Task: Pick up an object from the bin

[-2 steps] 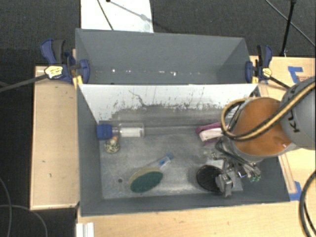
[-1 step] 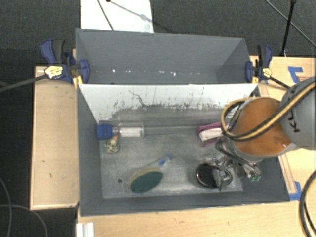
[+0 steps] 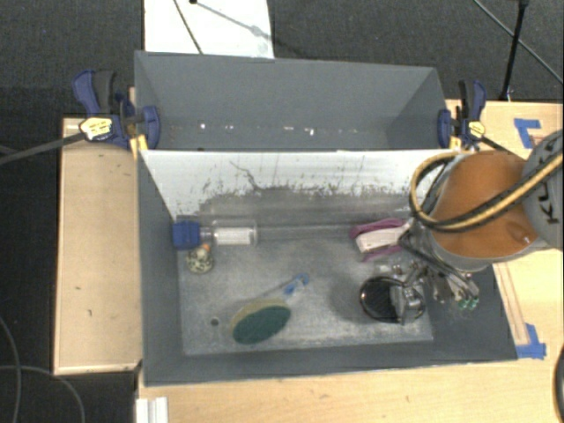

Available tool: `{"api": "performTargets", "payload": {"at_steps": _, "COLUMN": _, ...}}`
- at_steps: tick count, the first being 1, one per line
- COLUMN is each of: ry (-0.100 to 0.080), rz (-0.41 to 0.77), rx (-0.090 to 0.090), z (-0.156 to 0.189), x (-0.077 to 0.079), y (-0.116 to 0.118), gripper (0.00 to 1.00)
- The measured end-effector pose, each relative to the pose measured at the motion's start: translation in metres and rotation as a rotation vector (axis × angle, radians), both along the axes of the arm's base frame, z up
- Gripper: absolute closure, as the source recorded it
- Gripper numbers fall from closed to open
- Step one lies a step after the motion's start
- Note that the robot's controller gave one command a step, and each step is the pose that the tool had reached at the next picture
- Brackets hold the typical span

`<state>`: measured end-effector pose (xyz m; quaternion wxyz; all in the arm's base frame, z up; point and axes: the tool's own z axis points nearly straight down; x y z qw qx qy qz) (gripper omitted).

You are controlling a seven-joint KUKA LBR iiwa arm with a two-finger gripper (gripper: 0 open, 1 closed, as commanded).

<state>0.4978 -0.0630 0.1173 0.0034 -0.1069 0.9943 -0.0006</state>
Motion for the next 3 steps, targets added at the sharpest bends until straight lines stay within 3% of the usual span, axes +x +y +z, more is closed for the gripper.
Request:
{"api": "performTargets", "payload": {"at_steps": 1, "ry": -0.004, "rz": -0.029, "rx": 0.0, "z": 0.115, "x": 0.015, "y": 0.002, "gripper": 1.0}}
{"api": "performTargets", "payload": {"at_steps": 2, "ry": 0.008, "rz": 0.167, "rx": 0.002, "z": 0.069, "x": 0.04, "y": 0.073, "gripper": 1.0}}
{"api": "performTargets", "payload": {"at_steps": 3, "ry": 0.0, "rz": 0.171, "rx": 0.0, "z": 0.128, "x": 0.034, "y": 0.079, "gripper": 1.0}}
